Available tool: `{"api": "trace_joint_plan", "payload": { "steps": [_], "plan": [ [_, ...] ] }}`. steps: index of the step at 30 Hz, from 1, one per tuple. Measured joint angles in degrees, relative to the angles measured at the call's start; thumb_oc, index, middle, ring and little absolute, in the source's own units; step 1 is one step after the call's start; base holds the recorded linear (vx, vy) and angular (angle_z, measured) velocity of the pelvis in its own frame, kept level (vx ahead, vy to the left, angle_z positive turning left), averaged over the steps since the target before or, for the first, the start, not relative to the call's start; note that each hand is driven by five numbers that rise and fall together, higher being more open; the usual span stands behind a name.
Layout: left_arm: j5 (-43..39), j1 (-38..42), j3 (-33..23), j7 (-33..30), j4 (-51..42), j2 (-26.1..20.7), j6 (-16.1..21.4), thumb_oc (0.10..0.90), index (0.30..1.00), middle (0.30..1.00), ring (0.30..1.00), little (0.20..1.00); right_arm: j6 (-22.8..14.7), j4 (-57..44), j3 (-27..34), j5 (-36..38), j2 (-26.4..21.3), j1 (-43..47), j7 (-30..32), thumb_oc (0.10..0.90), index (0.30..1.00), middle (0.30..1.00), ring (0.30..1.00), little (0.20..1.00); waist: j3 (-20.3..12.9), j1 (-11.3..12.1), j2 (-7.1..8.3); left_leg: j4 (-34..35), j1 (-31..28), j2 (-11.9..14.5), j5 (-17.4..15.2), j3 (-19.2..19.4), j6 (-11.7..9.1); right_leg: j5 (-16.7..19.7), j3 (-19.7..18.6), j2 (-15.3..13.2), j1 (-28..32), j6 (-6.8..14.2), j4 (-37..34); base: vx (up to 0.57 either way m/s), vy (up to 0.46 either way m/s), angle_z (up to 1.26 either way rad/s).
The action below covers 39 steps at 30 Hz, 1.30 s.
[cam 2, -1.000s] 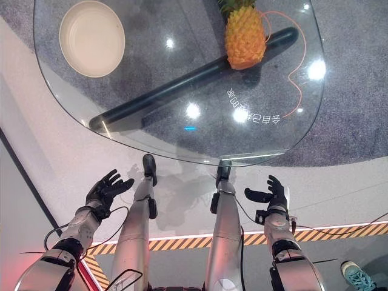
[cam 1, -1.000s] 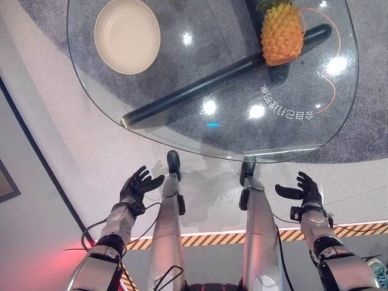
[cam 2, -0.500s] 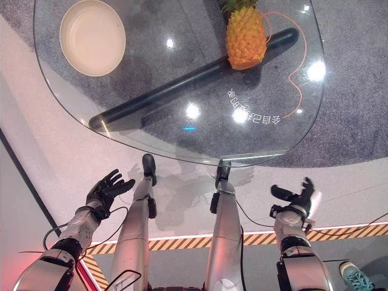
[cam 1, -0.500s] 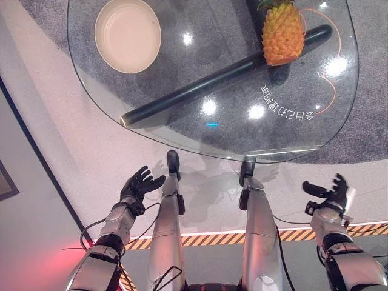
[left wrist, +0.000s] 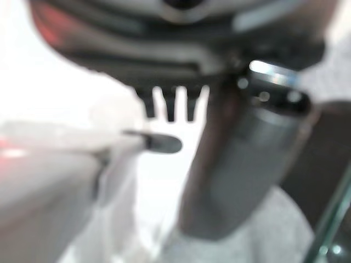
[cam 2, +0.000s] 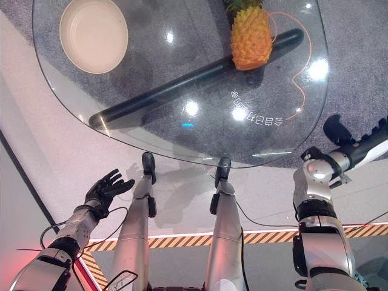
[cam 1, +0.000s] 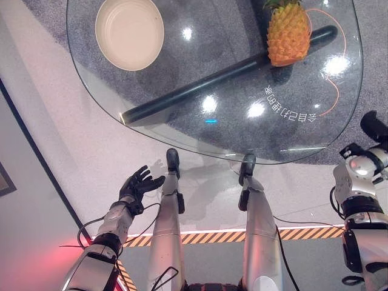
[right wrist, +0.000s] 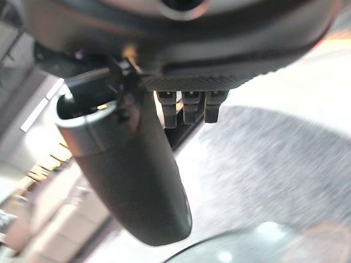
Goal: Pick up the fruit to the plate
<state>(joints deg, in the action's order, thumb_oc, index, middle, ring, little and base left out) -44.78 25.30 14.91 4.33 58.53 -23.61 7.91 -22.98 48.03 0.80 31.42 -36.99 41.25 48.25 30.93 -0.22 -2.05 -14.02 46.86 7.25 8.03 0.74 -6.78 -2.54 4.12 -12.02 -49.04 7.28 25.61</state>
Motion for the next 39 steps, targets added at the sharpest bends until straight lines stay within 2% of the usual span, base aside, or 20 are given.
{"api": "trace_joint_plan", "payload": {
  "steps": [4,10,19,22,26,39],
  "plan": [
    [-0.7,0.0,0.0,0.1,0.0,0.0,-0.1,0.800,0.900,0.900,0.900,0.900,-1.2,-7.5,-1.7,-3.7,0.0,0.8,2.9,0.800,0.900,0.900,0.900,0.900,0.0,0.1,0.03,0.0,-0.2,-0.2,-0.1,0.2,0.1,0.1,0.0,-0.2,0.4,0.0,-0.1,-0.01,0.056,0.01],
    [-1.4,-0.3,-0.1,0.3,-0.1,0.0,0.1,0.800,0.900,0.900,0.900,0.900,-0.3,-20.2,-3.0,-11.8,-0.1,0.1,7.5,0.800,0.900,0.900,0.900,0.900,0.0,-0.1,0.02,0.0,-0.8,-0.2,-0.2,0.4,0.4,0.6,-0.3,-0.1,1.0,0.0,-1.0,0.00,0.053,-0.03],
    [-1.3,-0.8,-0.2,0.4,-0.1,0.4,0.2,0.800,0.900,0.900,0.900,0.900,3.8,-31.9,-5.8,-22.0,-0.1,-1.2,8.3,0.800,0.900,0.900,0.900,0.900,0.0,-0.1,0.02,0.5,-0.8,-0.2,-0.2,0.6,0.4,0.7,-0.3,-0.1,1.0,0.1,-1.7,0.00,0.000,0.00],
    [-1.3,-0.8,-0.2,0.4,-0.2,0.7,0.3,0.800,0.900,0.900,0.900,0.900,5.0,-33.4,-7.4,-22.6,0.0,-1.2,7.2,0.800,0.900,0.900,0.900,0.900,0.0,0.0,0.02,0.8,-0.8,-0.3,-0.2,0.6,0.4,0.7,-0.3,-0.2,0.9,0.1,-1.7,0.00,0.000,0.00],
    [-1.2,-0.9,-0.2,0.4,-0.3,0.8,0.4,0.800,0.900,0.900,0.900,0.900,7.0,-33.6,-9.0,-22.5,0.1,-1.2,2.9,0.800,0.900,0.900,0.900,0.900,0.0,0.1,0.02,1.0,-1.0,-0.3,-0.1,1.2,0.2,0.6,-0.5,-0.3,0.9,0.1,-1.7,0.00,0.000,0.00],
    [-1.1,-1.2,-0.1,0.4,-0.6,3.0,1.0,0.800,0.900,0.900,0.900,0.900,10.6,-33.7,-12.0,-22.3,1.2,-0.9,-6.2,0.800,0.900,0.900,0.900,0.900,0.0,0.4,-0.07,1.2,-1.9,-0.6,0.0,1.9,0.4,0.5,-1.3,-0.6,0.8,0.3,-0.8,0.00,0.001,-0.02]
  ]
}}
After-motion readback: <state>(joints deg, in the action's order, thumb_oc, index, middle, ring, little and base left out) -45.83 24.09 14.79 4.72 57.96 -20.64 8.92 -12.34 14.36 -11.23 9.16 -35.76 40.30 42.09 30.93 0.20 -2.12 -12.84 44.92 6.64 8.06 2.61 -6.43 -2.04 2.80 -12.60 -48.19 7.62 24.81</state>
